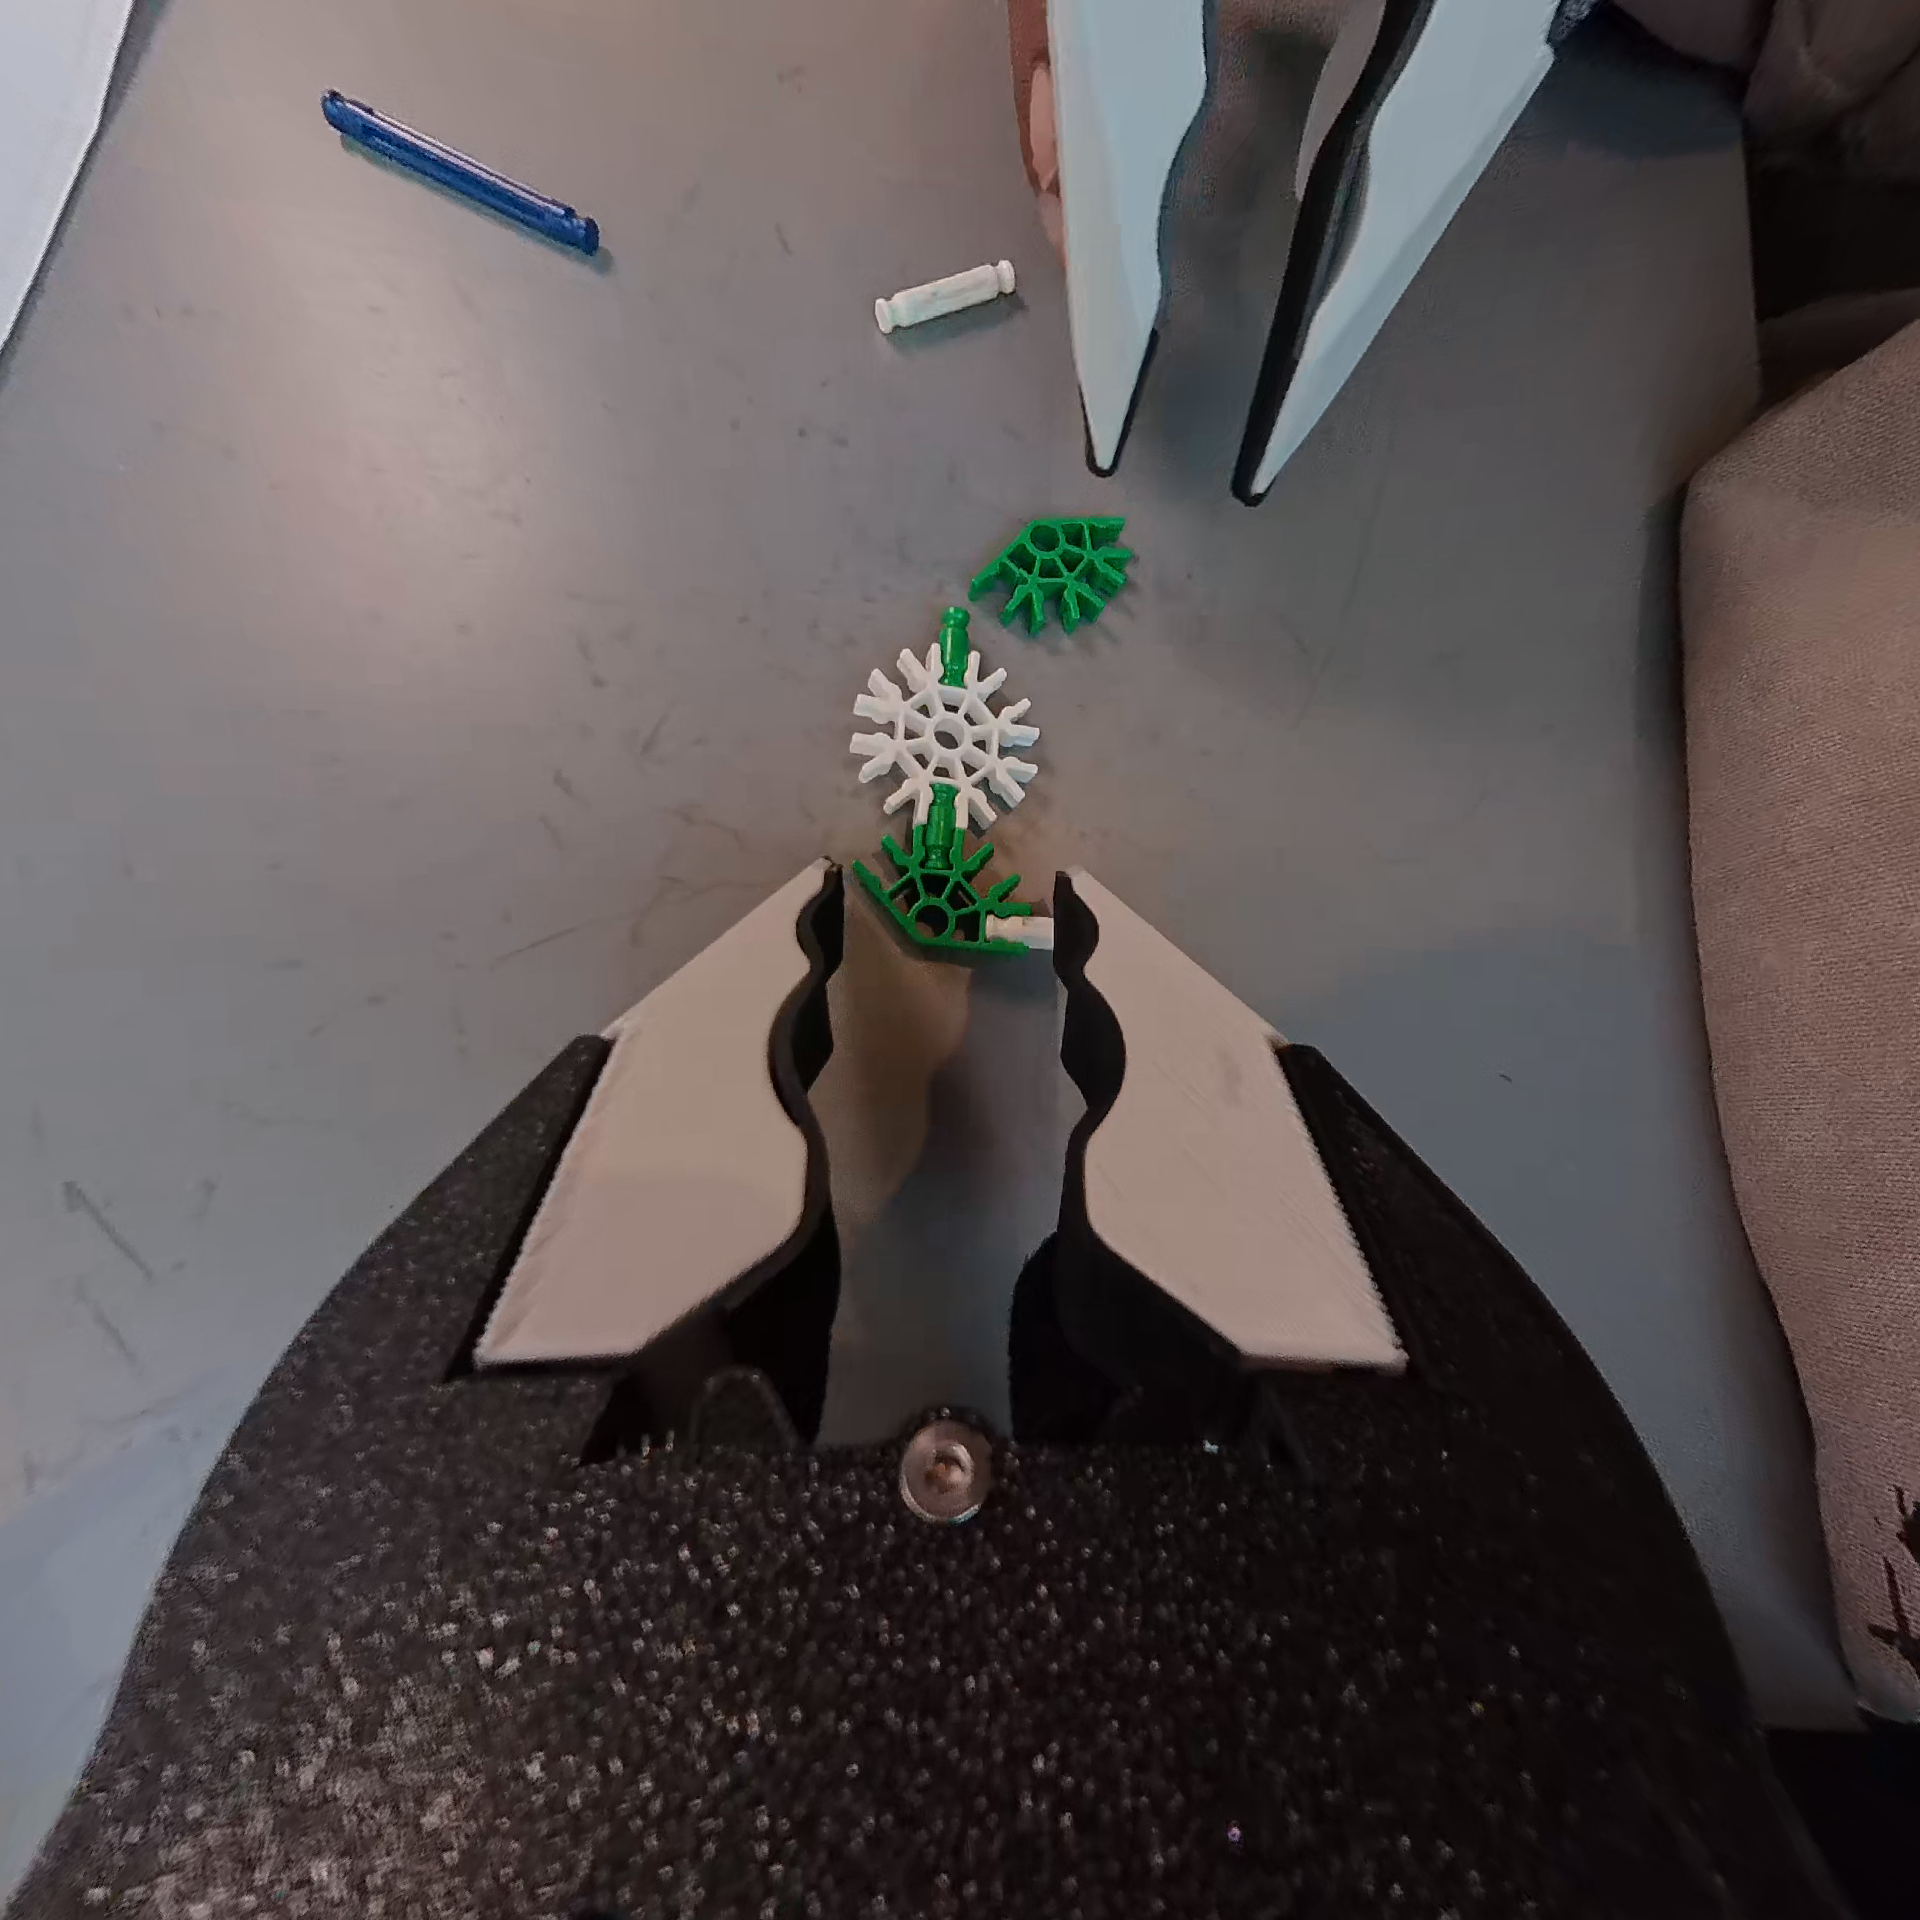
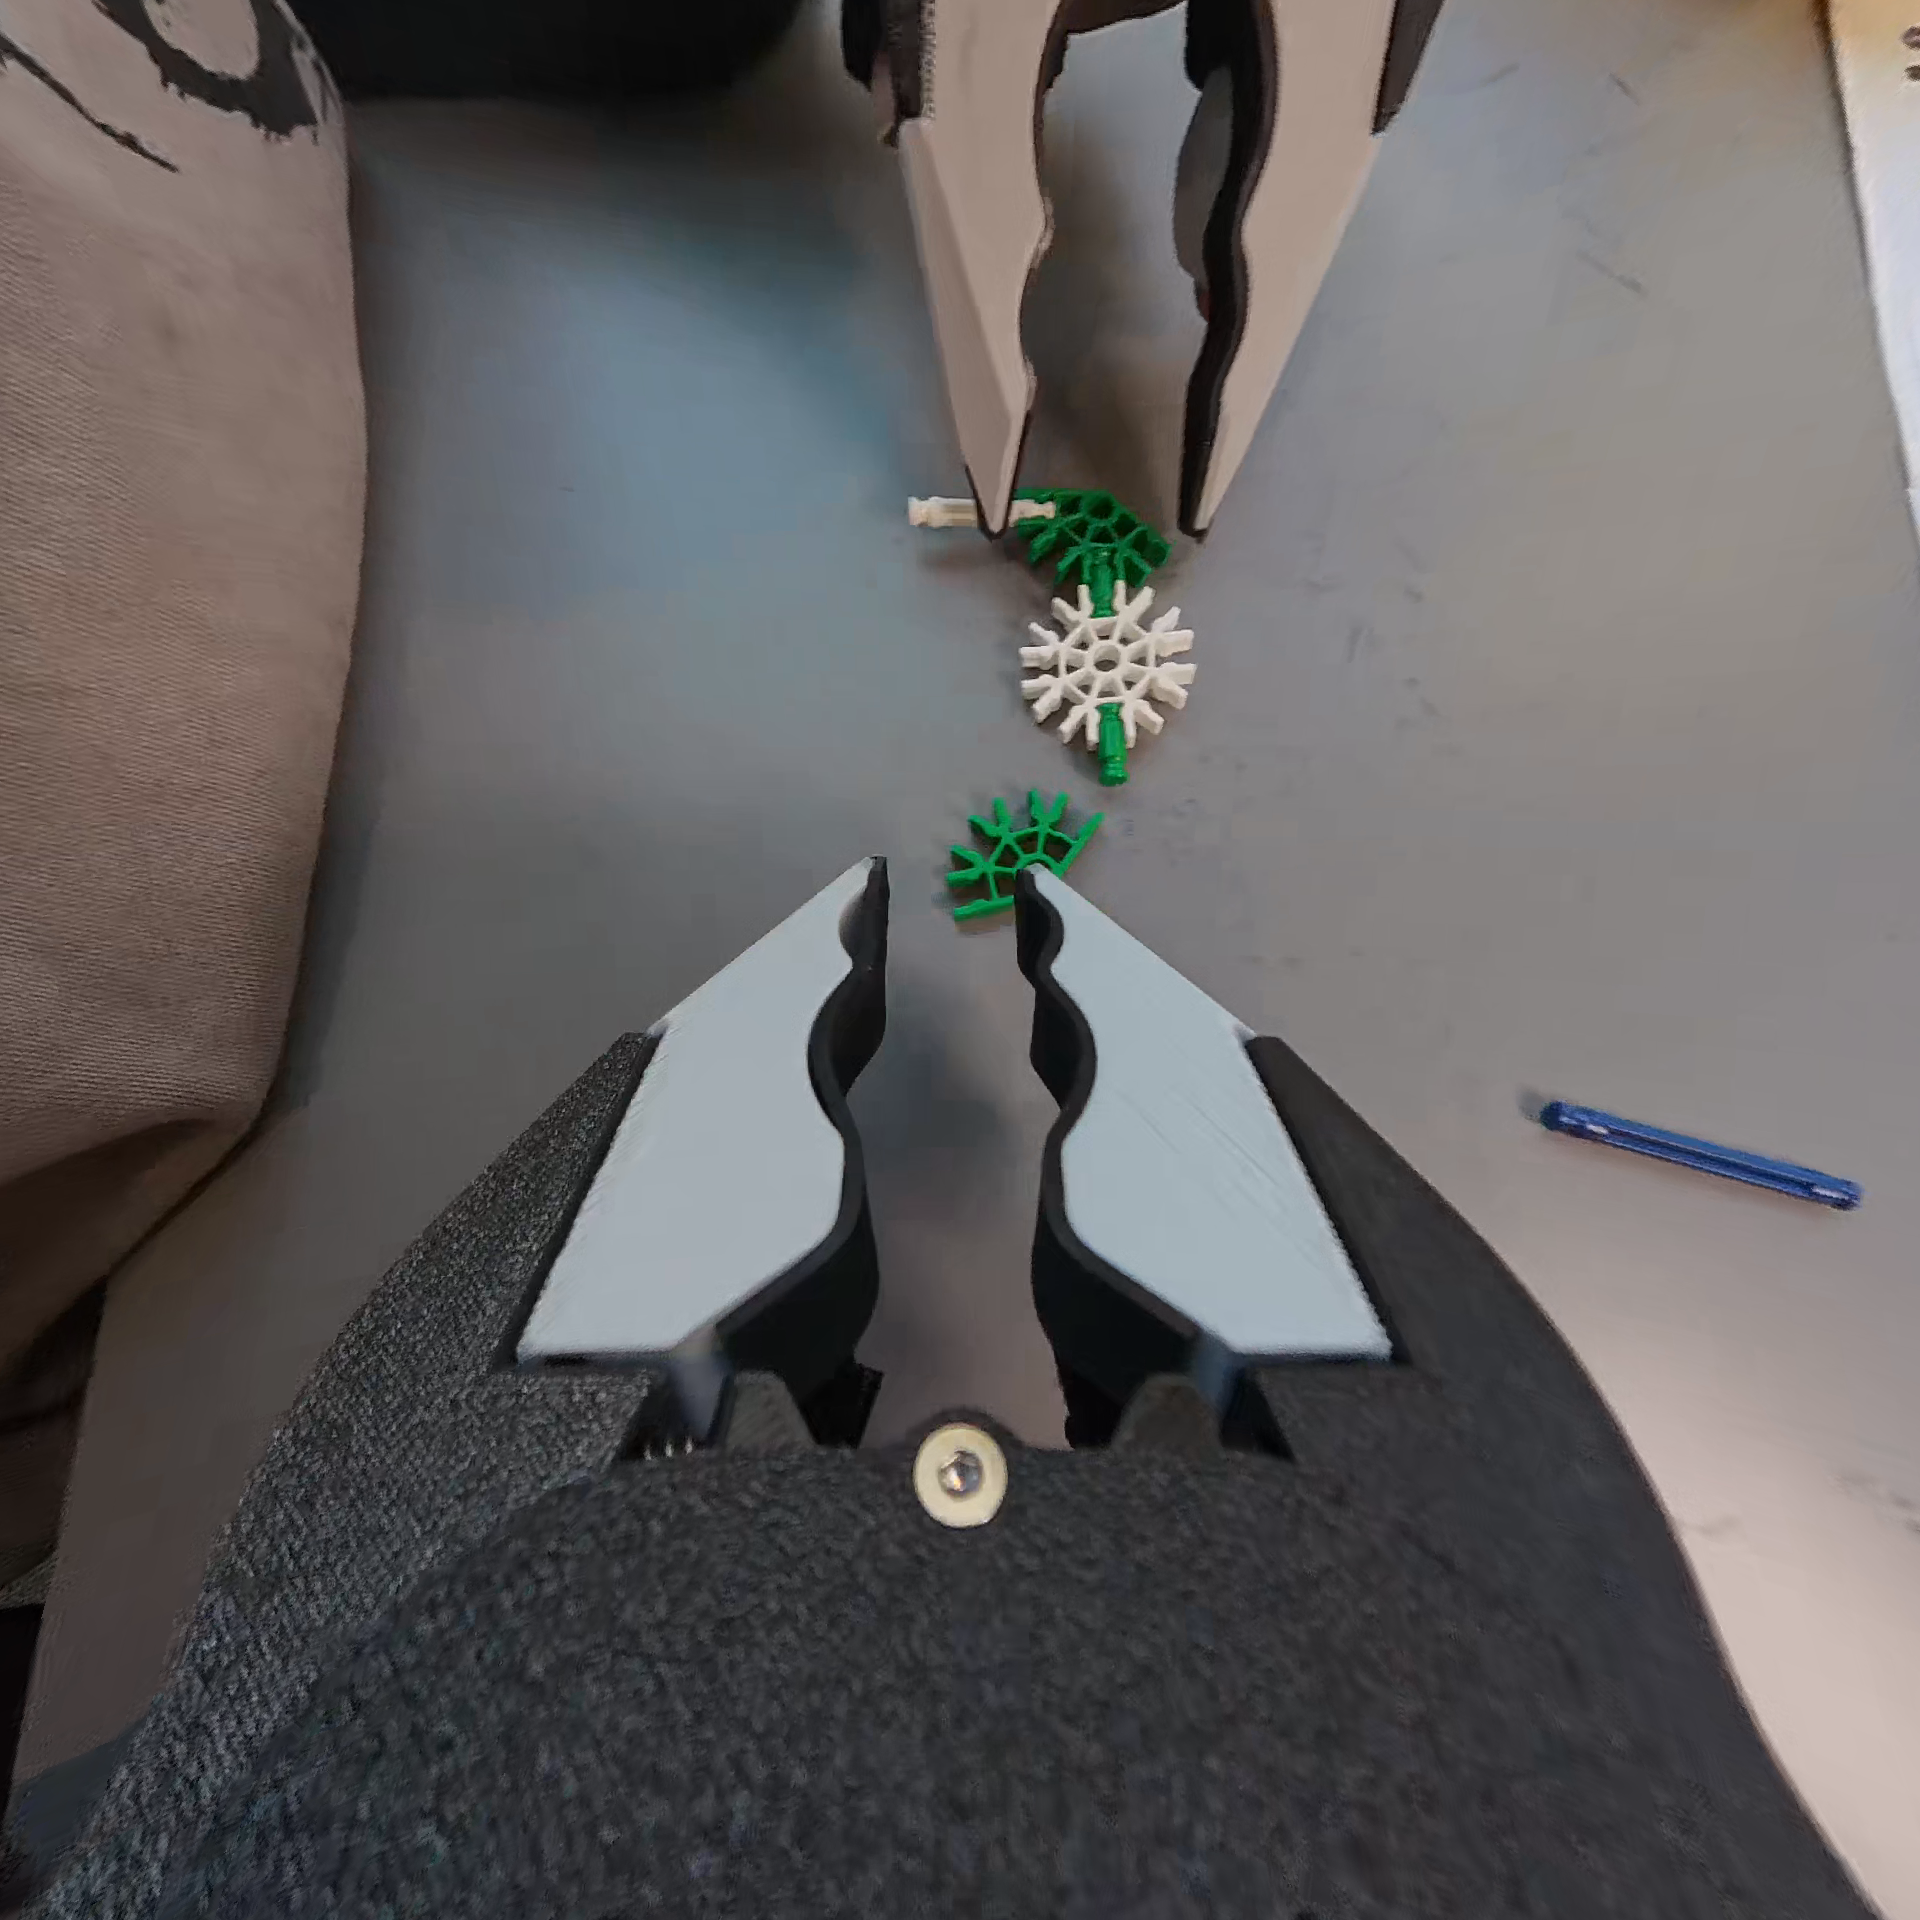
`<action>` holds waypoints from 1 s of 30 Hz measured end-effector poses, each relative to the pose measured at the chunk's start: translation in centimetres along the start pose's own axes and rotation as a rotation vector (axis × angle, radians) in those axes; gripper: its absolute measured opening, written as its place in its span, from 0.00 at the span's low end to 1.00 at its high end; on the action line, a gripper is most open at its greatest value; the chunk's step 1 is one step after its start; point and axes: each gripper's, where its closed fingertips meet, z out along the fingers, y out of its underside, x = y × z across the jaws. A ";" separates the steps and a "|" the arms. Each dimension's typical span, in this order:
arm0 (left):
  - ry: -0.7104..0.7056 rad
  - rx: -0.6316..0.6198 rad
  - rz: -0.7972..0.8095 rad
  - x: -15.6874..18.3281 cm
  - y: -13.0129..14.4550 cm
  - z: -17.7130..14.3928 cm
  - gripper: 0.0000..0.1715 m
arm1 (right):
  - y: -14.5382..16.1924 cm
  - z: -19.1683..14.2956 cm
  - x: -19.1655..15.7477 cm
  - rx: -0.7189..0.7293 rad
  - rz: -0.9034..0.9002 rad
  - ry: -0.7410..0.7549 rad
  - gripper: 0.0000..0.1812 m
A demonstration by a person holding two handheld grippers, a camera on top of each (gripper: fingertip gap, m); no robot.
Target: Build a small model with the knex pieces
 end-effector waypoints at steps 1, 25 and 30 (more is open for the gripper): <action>-0.007 0.013 0.000 -0.1 -0.3 -0.1 0.23 | 0.1 -0.1 0.5 0.001 -0.004 0.021 0.13; 0.002 0.009 0.141 0.5 0.7 0.4 0.18 | -0.3 0.8 1.6 0.052 -0.049 0.068 0.17; -0.012 0.016 0.129 0.2 0.5 0.1 0.19 | 0.0 0.4 1.5 0.042 -0.042 0.056 0.14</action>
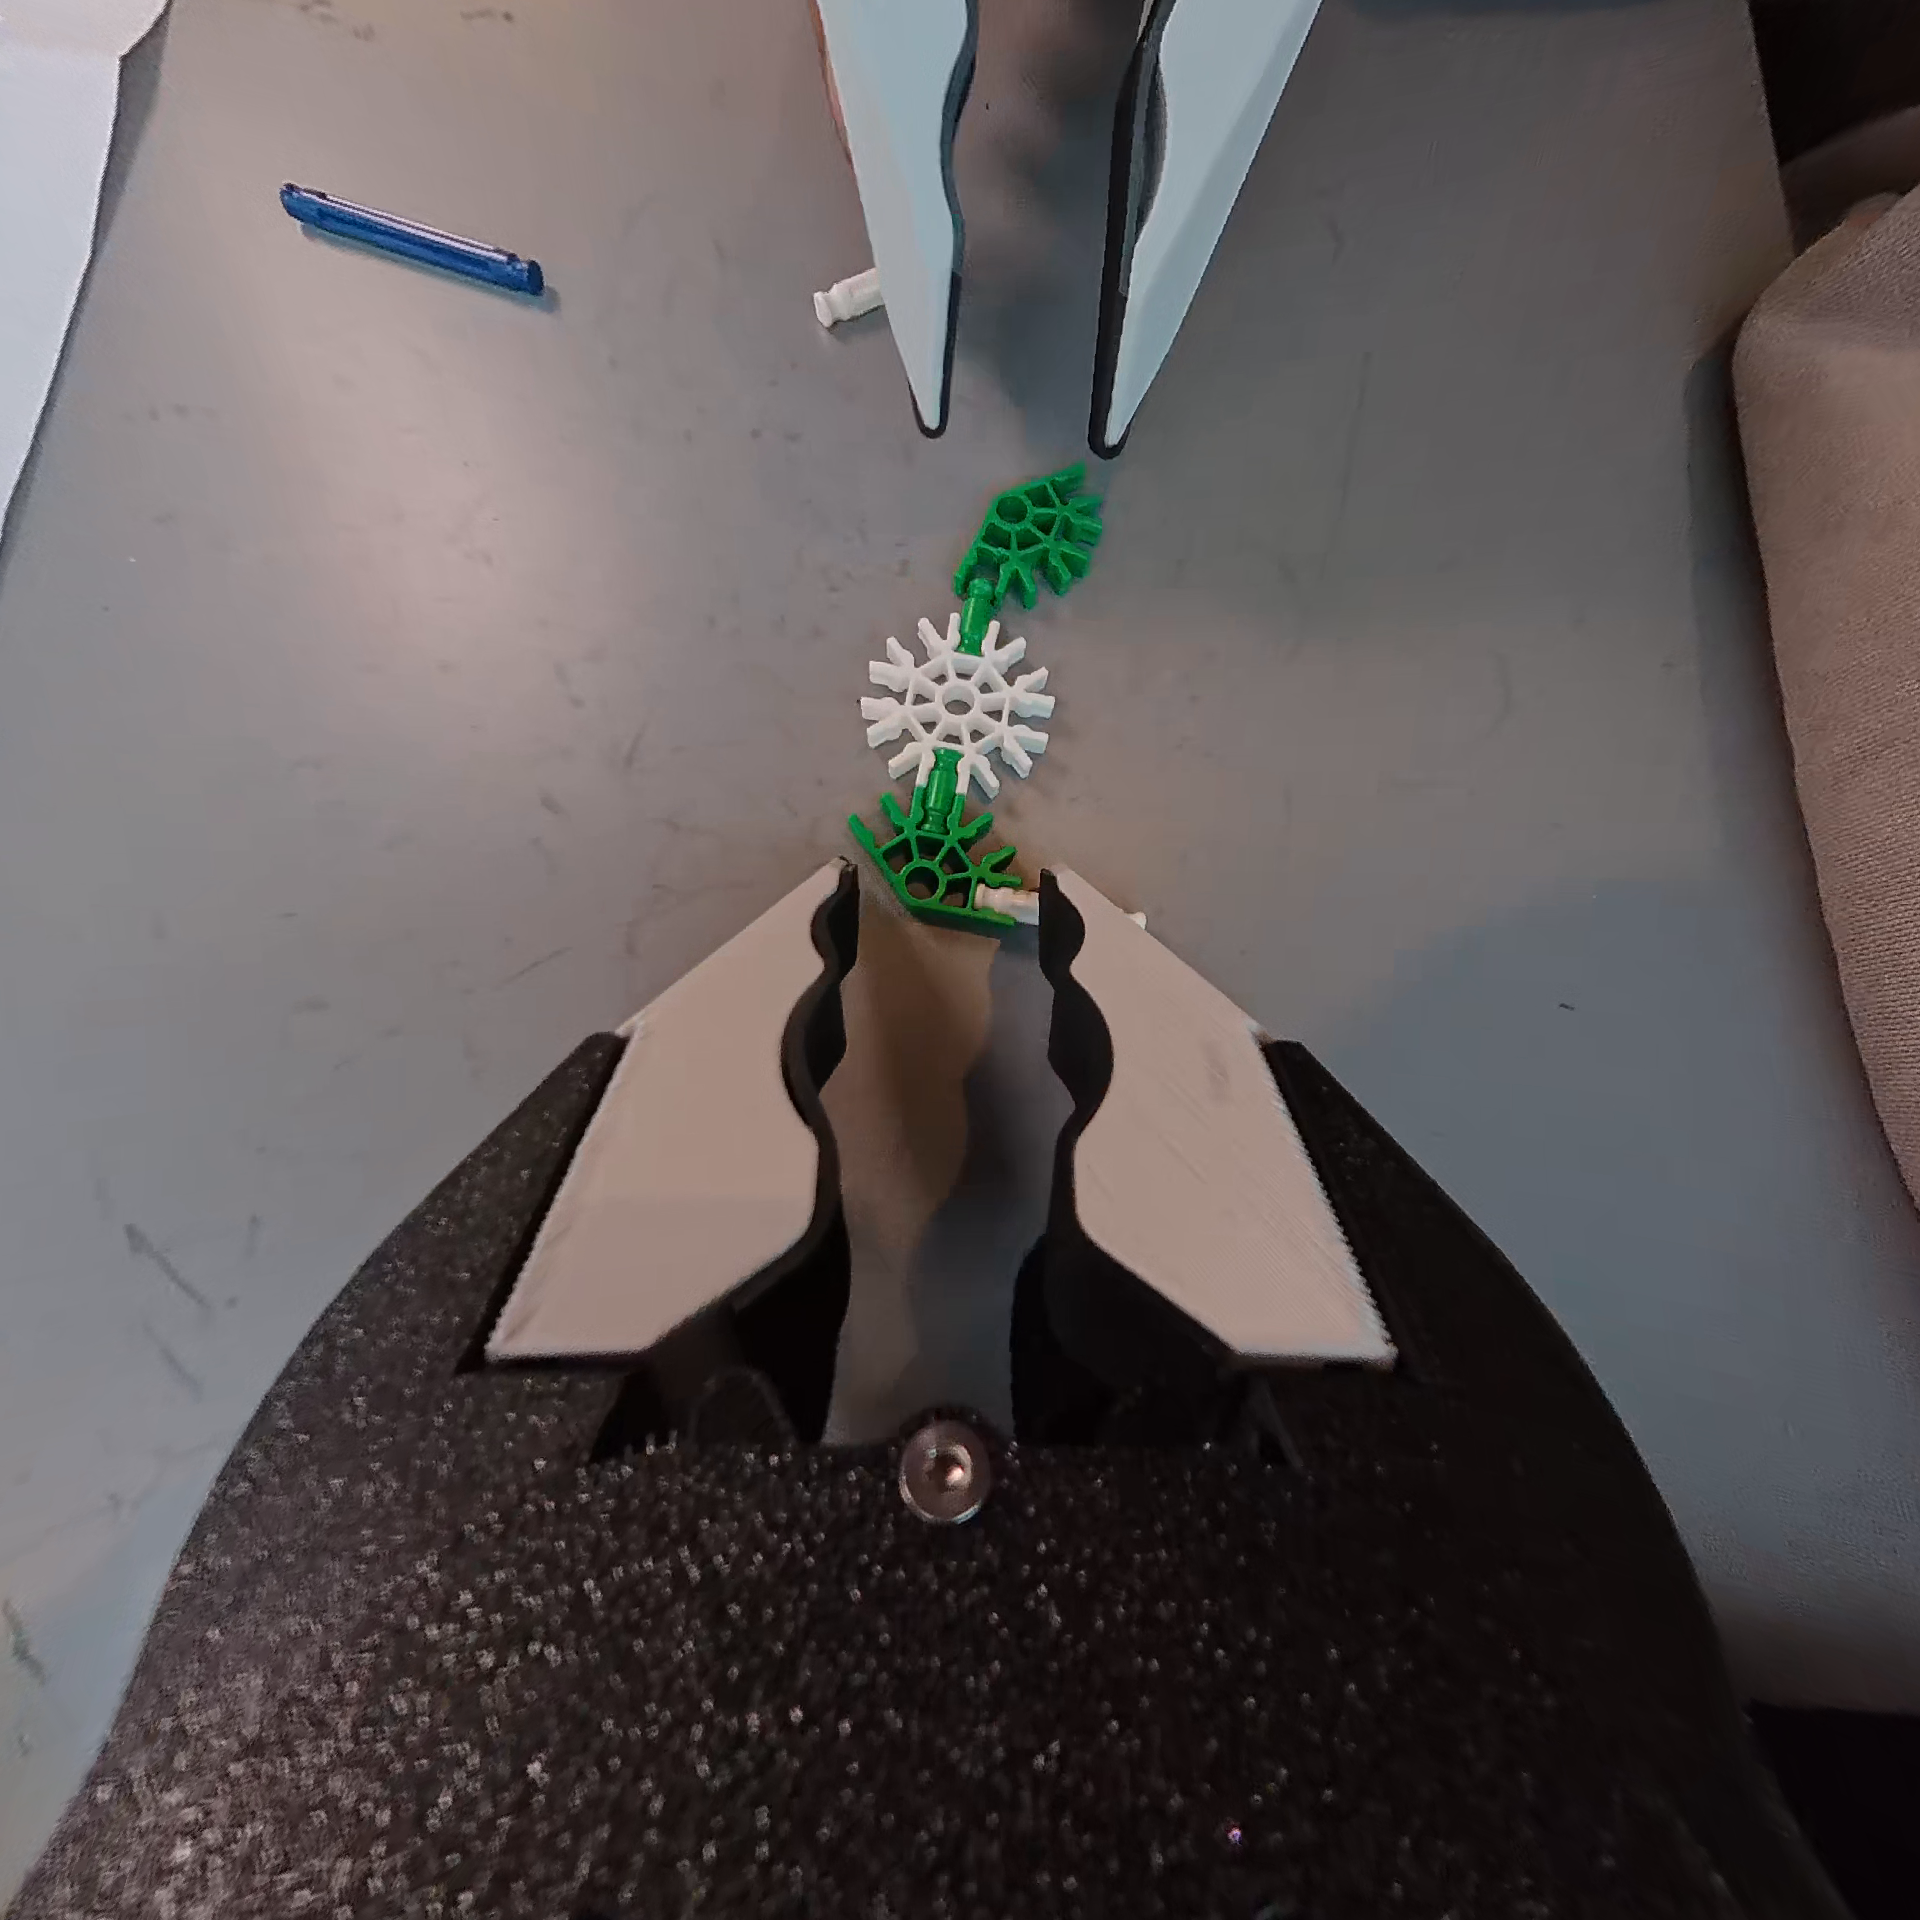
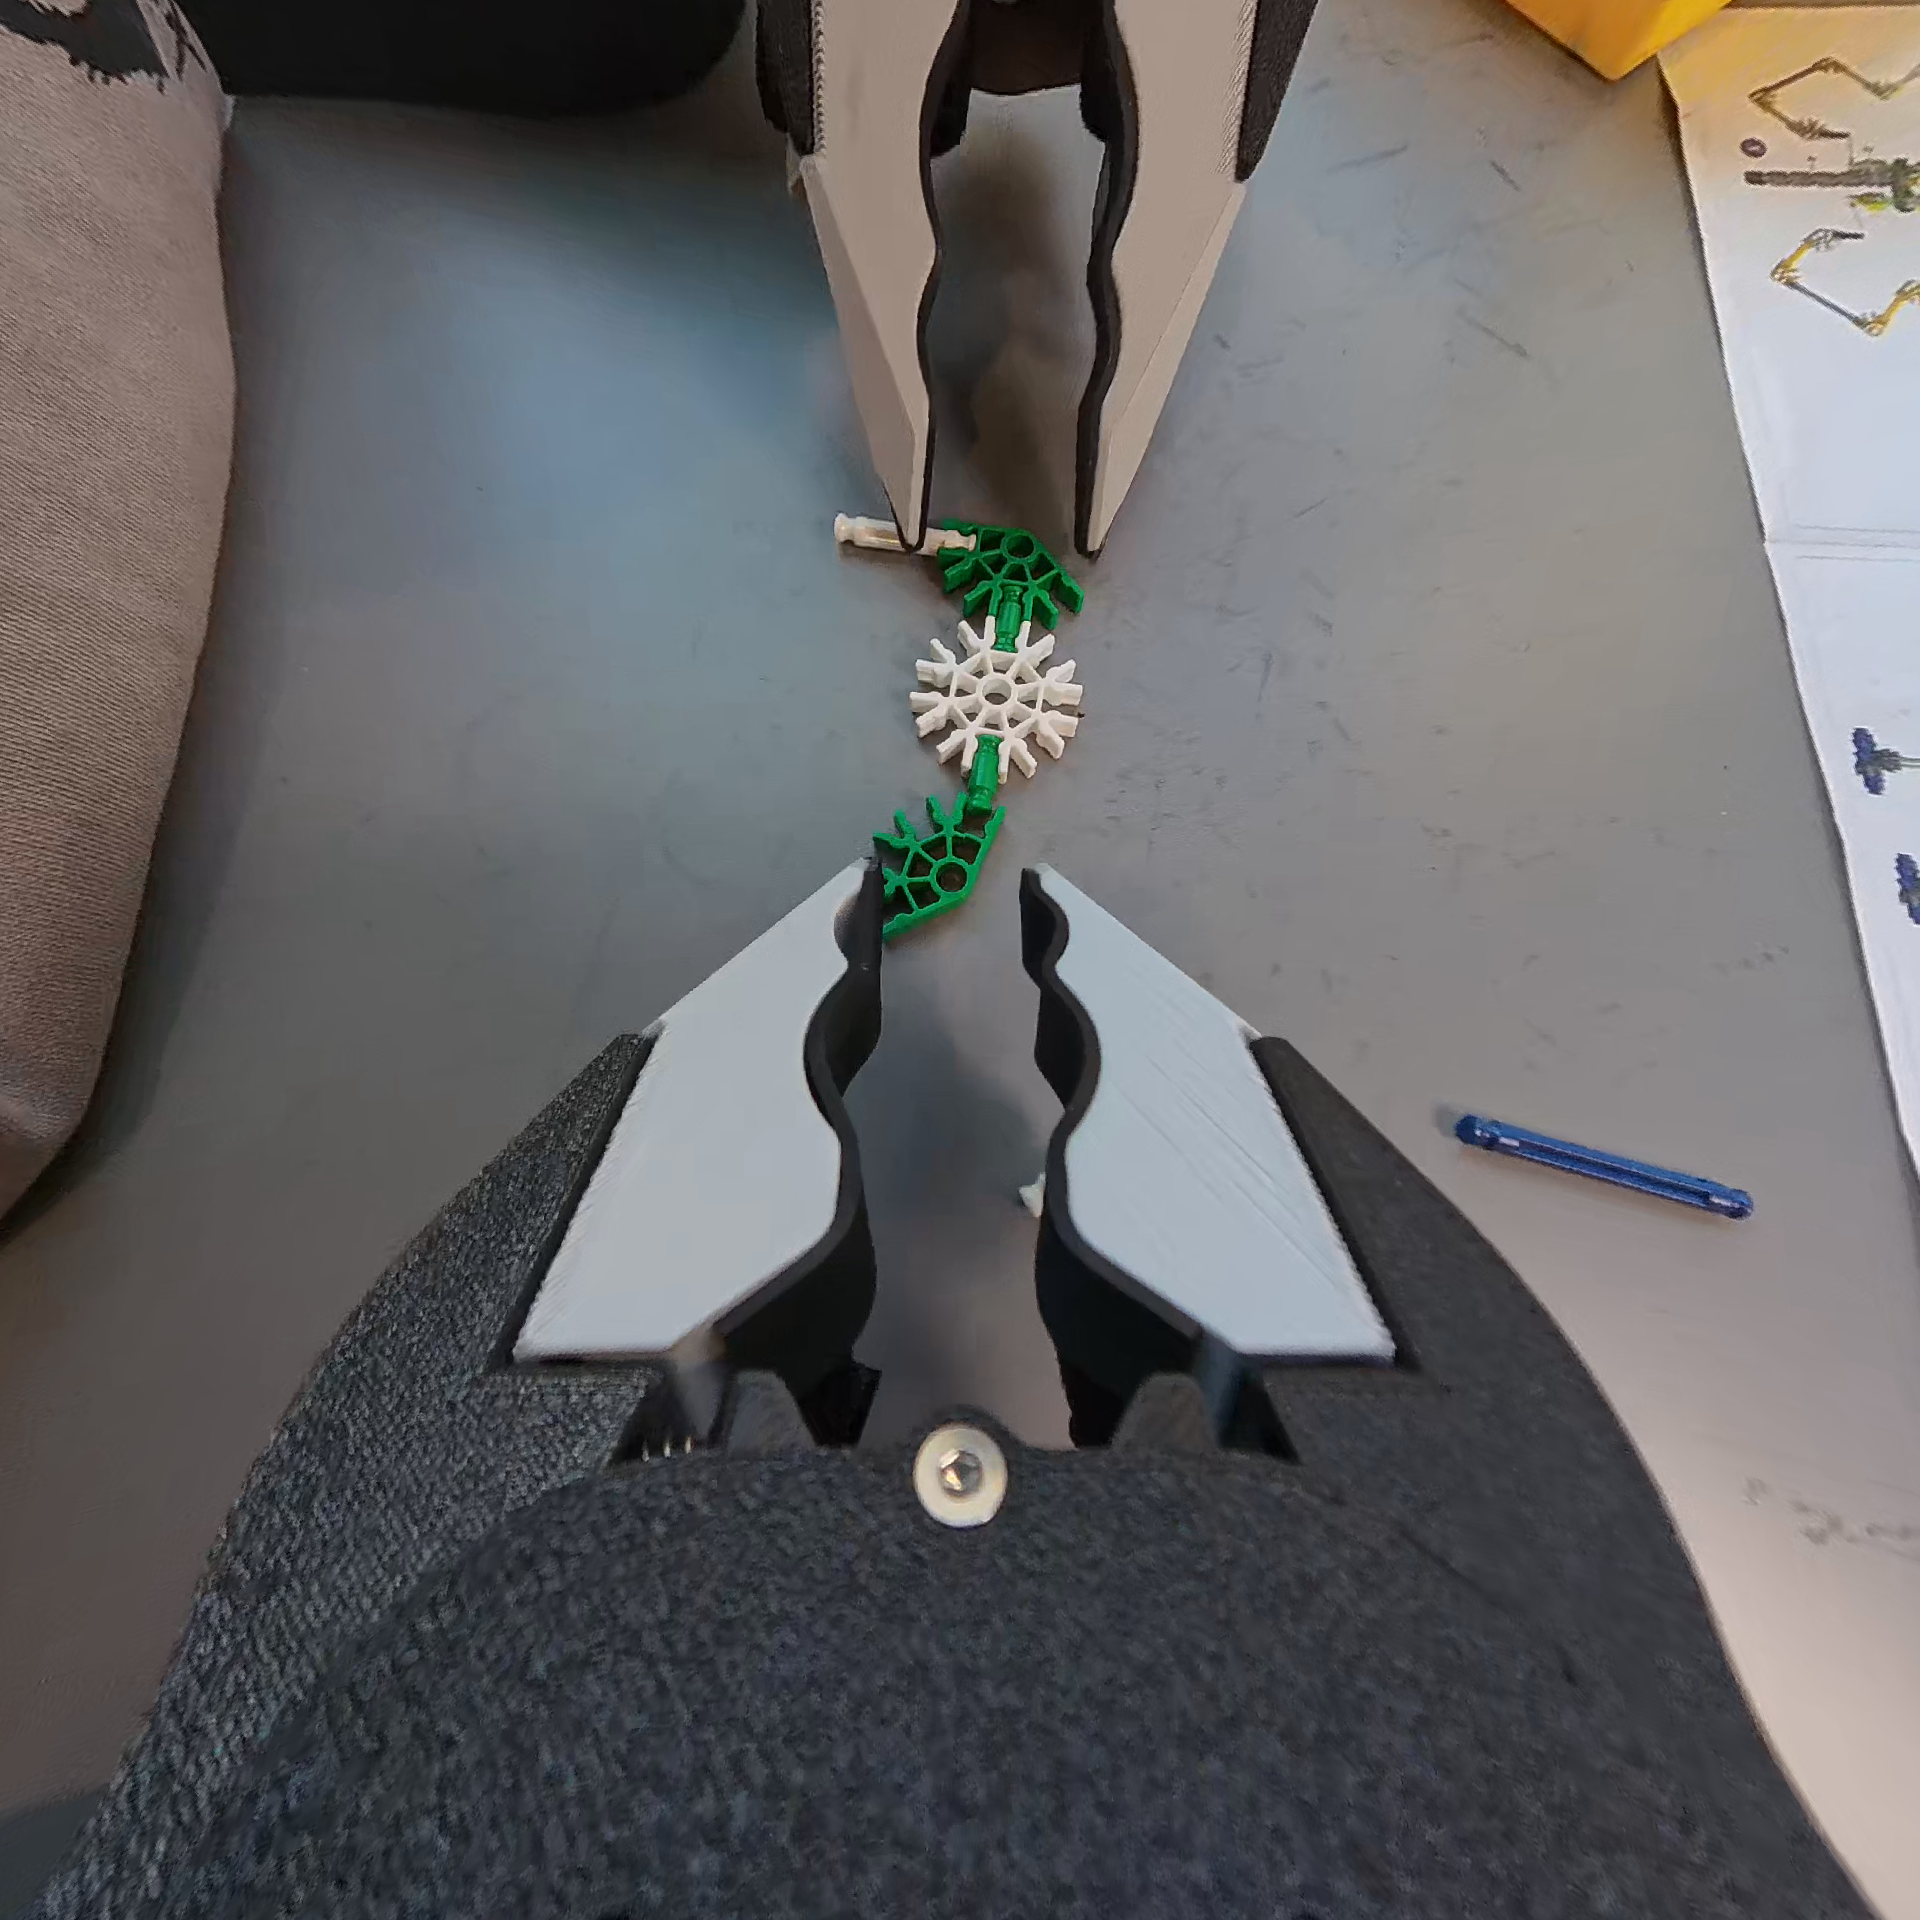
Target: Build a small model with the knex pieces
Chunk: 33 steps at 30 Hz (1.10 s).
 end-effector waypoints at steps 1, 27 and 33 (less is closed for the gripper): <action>0.007 0.026 -0.009 0.0 -0.4 -0.2 0.20 | 0.0 -0.1 -0.1 -0.003 -0.004 -0.003 0.12; -0.021 0.053 -0.047 -0.2 -1.8 0.4 0.20 | -0.6 0.7 -2.1 -0.032 -0.061 -0.039 0.13; 0.002 0.043 -0.032 0.9 -2.2 0.7 0.20 | -0.4 1.5 -1.8 -0.057 -0.093 -0.002 0.22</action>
